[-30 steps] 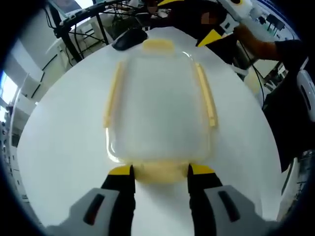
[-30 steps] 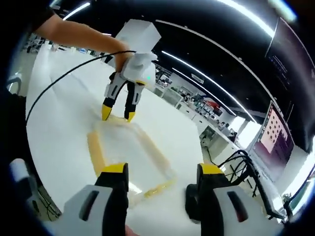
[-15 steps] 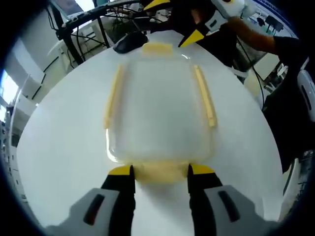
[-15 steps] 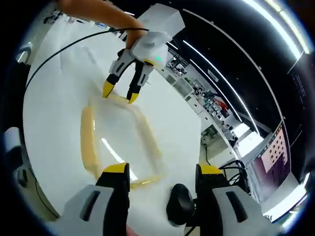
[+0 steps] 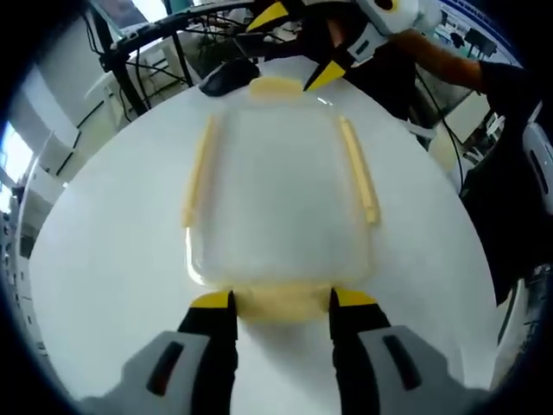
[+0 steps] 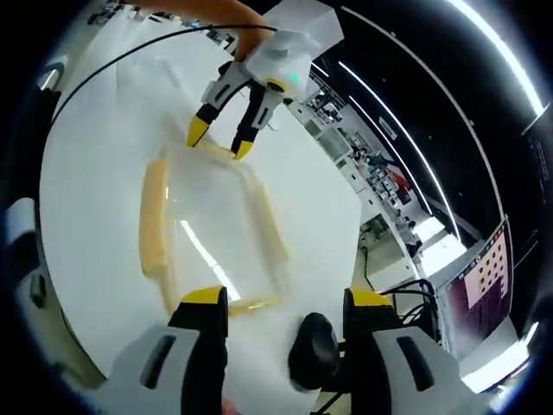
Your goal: Snap each plastic latch of the storage box into its locked position after aligning the lid with the box until every specified latch is closed and the lid sits flush.
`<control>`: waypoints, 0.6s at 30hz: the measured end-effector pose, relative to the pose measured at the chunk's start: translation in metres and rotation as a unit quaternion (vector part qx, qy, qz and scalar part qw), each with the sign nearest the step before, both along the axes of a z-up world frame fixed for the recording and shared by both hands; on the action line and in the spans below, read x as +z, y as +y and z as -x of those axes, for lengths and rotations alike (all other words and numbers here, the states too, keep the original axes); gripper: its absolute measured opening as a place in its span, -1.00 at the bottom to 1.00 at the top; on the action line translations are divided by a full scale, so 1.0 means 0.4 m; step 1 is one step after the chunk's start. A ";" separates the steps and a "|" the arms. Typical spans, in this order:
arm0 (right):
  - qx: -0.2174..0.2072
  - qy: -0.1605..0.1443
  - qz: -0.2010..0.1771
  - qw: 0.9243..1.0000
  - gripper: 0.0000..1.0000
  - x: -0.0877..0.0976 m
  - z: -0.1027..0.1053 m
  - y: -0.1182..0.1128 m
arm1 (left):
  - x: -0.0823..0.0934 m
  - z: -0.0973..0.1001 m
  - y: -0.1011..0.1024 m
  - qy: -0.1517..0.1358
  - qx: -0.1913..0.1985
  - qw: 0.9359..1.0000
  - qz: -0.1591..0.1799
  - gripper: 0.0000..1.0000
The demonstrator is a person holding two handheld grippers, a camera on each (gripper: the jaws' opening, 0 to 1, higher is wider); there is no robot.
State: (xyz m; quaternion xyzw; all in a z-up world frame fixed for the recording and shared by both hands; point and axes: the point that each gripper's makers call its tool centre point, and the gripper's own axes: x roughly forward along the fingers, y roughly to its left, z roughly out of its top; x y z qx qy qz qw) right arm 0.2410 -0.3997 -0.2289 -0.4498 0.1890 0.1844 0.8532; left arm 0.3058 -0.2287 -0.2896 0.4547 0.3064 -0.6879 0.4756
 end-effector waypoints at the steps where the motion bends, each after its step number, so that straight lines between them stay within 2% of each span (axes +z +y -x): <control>1: -0.001 0.000 0.003 1.000 0.05 -0.001 0.000 -0.003 | 0.000 0.004 0.001 -0.001 0.000 1.000 -0.001 -0.19; 3: 0.001 0.002 0.002 1.000 0.06 -0.002 0.003 -0.008 | -0.003 0.025 0.005 -0.003 0.001 1.000 -0.005 -0.19; 18: -0.002 0.017 0.027 0.999 0.06 -0.013 0.018 -0.046 | 0.002 0.016 -0.002 -0.002 0.003 1.000 -0.004 -0.19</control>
